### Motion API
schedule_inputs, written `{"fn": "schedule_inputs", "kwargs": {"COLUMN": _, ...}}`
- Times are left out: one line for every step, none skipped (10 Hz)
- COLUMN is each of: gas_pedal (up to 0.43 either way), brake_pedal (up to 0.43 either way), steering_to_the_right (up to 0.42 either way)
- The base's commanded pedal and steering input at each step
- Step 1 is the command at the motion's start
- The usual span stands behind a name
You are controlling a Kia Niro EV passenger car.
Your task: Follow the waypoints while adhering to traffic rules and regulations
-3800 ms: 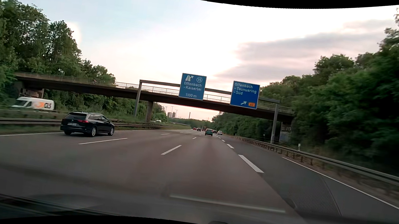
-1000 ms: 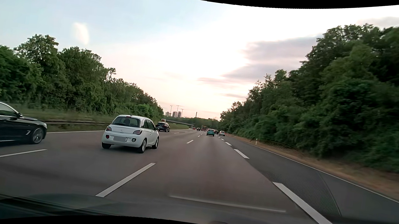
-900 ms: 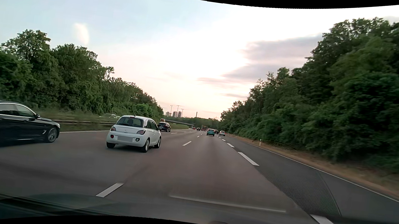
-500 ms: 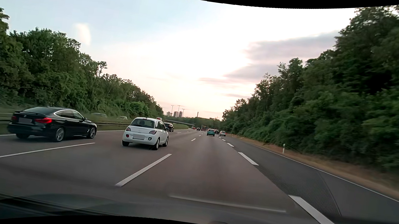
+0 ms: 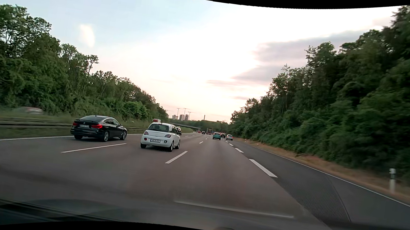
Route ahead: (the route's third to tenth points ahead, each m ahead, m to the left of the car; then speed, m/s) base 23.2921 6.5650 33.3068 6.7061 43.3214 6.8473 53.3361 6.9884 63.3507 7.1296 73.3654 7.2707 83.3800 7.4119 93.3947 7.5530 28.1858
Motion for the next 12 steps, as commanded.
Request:
{"fn": "schedule_inputs", "kwargs": {"gas_pedal": 0.02, "brake_pedal": 0.0, "steering_to_the_right": -0.005}}
{"fn": "schedule_inputs", "kwargs": {"gas_pedal": 0.02, "brake_pedal": 0.0, "steering_to_the_right": -0.005}}
{"fn": "schedule_inputs", "kwargs": {"gas_pedal": 0.02, "brake_pedal": 0.0, "steering_to_the_right": -0.006}}
{"fn": "schedule_inputs", "kwargs": {"gas_pedal": 0.02, "brake_pedal": 0.0, "steering_to_the_right": -0.005}}
{"fn": "schedule_inputs", "kwargs": {"gas_pedal": 0.02, "brake_pedal": 0.0, "steering_to_the_right": -0.005}}
{"fn": "schedule_inputs", "kwargs": {"gas_pedal": 0.028, "brake_pedal": 0.0, "steering_to_the_right": -0.005}}
{"fn": "schedule_inputs", "kwargs": {"gas_pedal": 0.028, "brake_pedal": 0.0, "steering_to_the_right": -0.006}}
{"fn": "schedule_inputs", "kwargs": {"gas_pedal": 0.028, "brake_pedal": 0.0, "steering_to_the_right": -0.005}}
{"fn": "schedule_inputs", "kwargs": {"gas_pedal": 0.028, "brake_pedal": 0.0, "steering_to_the_right": -0.006}}
{"fn": "schedule_inputs", "kwargs": {"gas_pedal": 0.028, "brake_pedal": 0.0, "steering_to_the_right": -0.006}}
{"fn": "schedule_inputs", "kwargs": {"gas_pedal": 0.028, "brake_pedal": 0.0, "steering_to_the_right": -0.006}}
{"fn": "schedule_inputs", "kwargs": {"gas_pedal": 0.028, "brake_pedal": 0.0, "steering_to_the_right": -0.006}}
